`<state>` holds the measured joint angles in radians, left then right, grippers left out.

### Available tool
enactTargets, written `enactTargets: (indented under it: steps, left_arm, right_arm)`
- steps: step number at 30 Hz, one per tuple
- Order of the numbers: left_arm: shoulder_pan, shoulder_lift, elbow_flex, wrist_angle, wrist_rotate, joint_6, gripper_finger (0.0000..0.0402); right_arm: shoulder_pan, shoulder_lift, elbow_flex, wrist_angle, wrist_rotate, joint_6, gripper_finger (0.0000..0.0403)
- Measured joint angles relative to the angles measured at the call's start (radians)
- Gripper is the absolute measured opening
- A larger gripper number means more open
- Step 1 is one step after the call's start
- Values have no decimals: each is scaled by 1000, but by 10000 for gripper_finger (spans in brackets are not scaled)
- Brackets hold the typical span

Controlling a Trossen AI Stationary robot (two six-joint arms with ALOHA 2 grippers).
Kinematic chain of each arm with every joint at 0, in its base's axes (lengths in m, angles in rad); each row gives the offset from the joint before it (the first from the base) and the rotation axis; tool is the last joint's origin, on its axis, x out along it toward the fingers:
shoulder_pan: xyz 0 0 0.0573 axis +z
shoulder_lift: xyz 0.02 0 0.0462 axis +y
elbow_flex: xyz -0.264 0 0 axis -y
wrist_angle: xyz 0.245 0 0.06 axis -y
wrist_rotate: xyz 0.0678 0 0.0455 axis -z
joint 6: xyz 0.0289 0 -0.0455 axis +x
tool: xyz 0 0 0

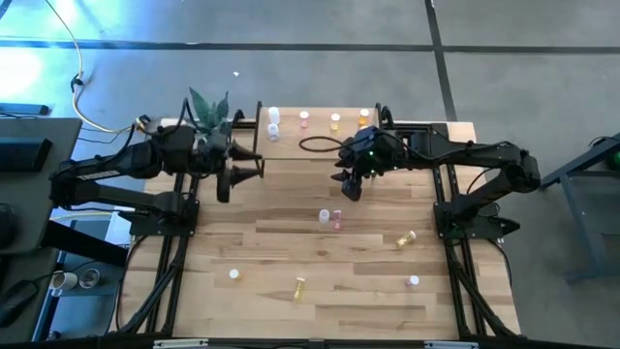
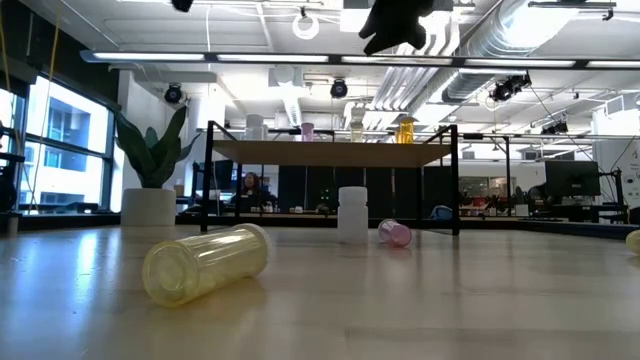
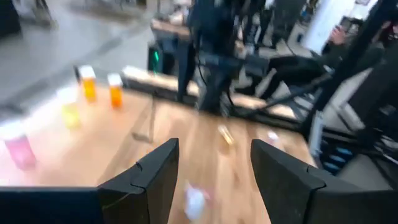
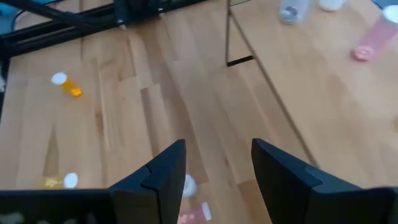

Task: Pick and place medicine bottles onto shelf by color
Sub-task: Put the right pink pill bottle aligned with the other pink pill bottle on the shelf

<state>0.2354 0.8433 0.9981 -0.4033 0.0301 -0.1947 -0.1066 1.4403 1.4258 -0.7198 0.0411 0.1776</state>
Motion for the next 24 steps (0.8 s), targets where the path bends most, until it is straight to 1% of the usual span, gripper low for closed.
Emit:
enactTargets:
  steps: [4,7,10,13,18,24]
  left_arm:
    - [-65,-6,0,-124,-1,-76,188]
    - [-113,-5,0,-205,-4,-130,188]
    - [-161,0,0,-258,-44,-177,188]
    - [-203,1,0,-272,-99,-210,188]
    - [-254,1,0,-274,-149,-246,188]
    - [-279,1,0,-274,-199,-247,188]
  right_arm:
    - [34,0,0,1,5,-4,174]
    - [64,0,0,0,37,-7,174]
    - [92,0,0,-3,41,-3,174]
    - [123,0,0,-32,41,9,174]
    - [182,0,0,-153,62,117,174]
    - [255,1,0,-283,55,354,174]
